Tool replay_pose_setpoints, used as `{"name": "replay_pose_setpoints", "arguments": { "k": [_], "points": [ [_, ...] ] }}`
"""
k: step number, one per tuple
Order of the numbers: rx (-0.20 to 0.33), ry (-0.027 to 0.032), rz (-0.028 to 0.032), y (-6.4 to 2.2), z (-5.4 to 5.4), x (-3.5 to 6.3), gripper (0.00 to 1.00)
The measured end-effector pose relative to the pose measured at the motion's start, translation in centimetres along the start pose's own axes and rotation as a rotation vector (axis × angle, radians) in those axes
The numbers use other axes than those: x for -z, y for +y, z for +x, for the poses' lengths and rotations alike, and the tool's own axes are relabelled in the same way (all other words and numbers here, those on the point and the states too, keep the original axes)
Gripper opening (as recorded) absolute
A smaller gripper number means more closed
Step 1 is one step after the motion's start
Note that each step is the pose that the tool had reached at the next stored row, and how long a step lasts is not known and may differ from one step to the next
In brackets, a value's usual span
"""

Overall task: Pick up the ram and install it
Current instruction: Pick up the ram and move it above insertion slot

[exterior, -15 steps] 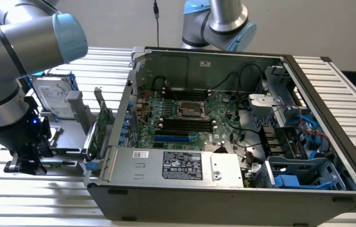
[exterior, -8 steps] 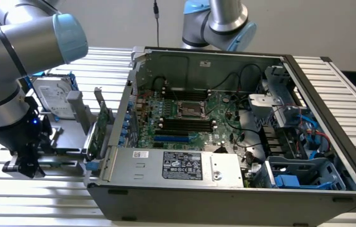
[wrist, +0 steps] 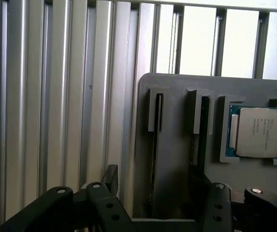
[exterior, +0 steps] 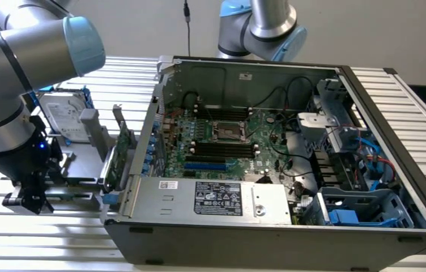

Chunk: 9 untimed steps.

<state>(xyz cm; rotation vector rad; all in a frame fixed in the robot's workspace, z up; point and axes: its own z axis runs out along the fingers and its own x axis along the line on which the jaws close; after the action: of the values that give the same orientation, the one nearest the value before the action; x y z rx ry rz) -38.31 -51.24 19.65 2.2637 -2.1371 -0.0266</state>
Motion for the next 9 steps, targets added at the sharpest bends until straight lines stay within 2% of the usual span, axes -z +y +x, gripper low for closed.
{"name": "replay_pose_setpoints", "arguments": {
  "k": [2,3,6,7,8,9],
  "points": [
    [0.0,0.0,0.0,0.0,0.0,0.0,0.67],
    [0.0,0.0,0.0,0.0,0.0,0.0,0.6],
    [0.0,0.0,0.0,0.0,0.0,0.0,0.6],
    [0.0,0.0,0.0,0.0,0.0,0.0,0.58],
    [0.0,0.0,0.0,0.0,0.0,0.0,0.52],
    [0.0,0.0,0.0,0.0,0.0,0.0,0.52]
  ]
}}
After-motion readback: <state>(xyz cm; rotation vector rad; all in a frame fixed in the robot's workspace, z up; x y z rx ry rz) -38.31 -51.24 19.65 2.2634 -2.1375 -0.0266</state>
